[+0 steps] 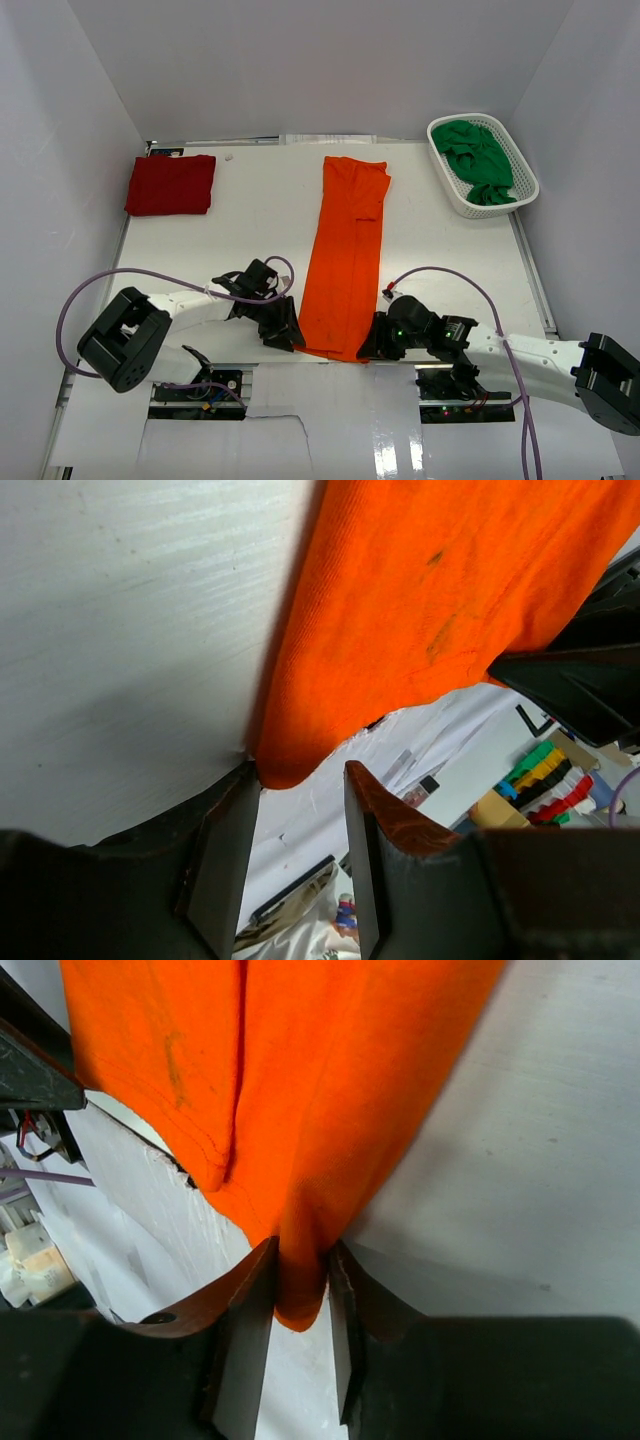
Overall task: Fold and stack the t-shirts
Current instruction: Grab the bottom of the folded rectangular tshirt with both arms
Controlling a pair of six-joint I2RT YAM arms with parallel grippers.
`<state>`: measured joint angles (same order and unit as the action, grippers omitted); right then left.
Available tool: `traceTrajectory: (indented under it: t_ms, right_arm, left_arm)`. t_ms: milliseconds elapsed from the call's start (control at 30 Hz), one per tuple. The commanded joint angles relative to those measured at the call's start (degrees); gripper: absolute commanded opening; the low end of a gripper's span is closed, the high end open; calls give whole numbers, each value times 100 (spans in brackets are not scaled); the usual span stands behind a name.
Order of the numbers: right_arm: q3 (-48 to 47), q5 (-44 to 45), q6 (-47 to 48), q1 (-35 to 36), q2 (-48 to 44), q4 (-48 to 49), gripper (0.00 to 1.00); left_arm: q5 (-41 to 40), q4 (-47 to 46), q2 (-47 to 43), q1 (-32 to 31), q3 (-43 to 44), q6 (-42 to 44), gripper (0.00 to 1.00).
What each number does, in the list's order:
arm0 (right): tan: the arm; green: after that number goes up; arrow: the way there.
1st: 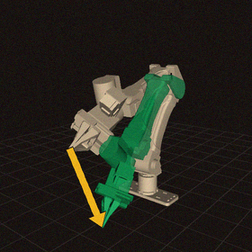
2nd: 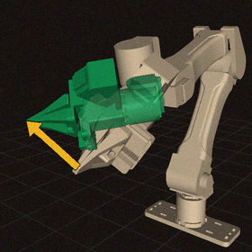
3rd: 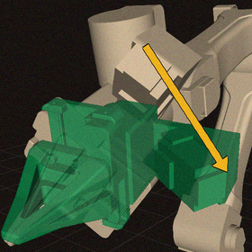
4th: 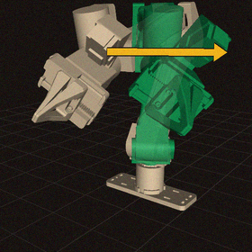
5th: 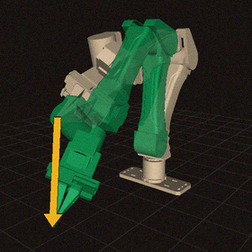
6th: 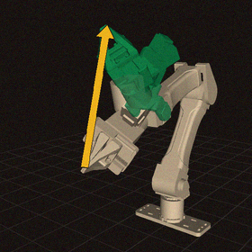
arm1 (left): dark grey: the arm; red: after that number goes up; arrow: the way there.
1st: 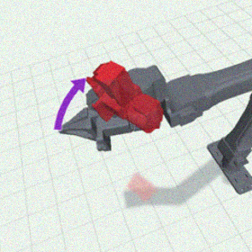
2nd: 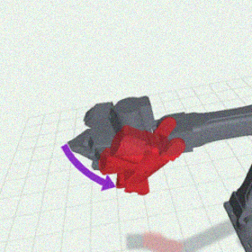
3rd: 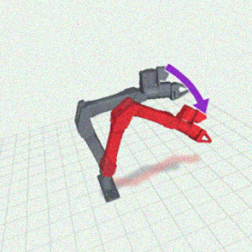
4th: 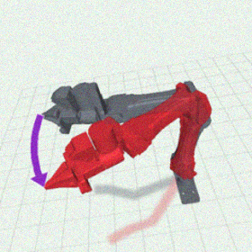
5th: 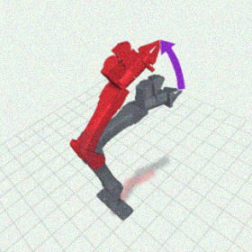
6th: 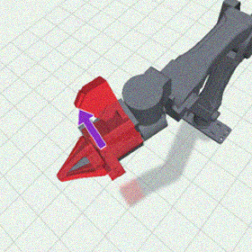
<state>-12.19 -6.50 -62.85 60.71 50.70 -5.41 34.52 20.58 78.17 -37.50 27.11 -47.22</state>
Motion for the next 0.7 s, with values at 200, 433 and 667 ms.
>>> traceTrajectory:
  t_ms: [200, 433, 667]
  right_arm:
    - [67, 193, -105, 178, -121, -39, 33]
    - [50, 202, -122, 240, -78, -13, 32]
    - [41, 228, -122, 266, -69, -57, 36]
  left_arm:
    - [-2125, 324, -355, -30, -224, -94, 43]
    - [-1818, -238, -22, -73, -444, -226, 27]
    - [-1545, -221, -161, -197, -549, -296, 34]
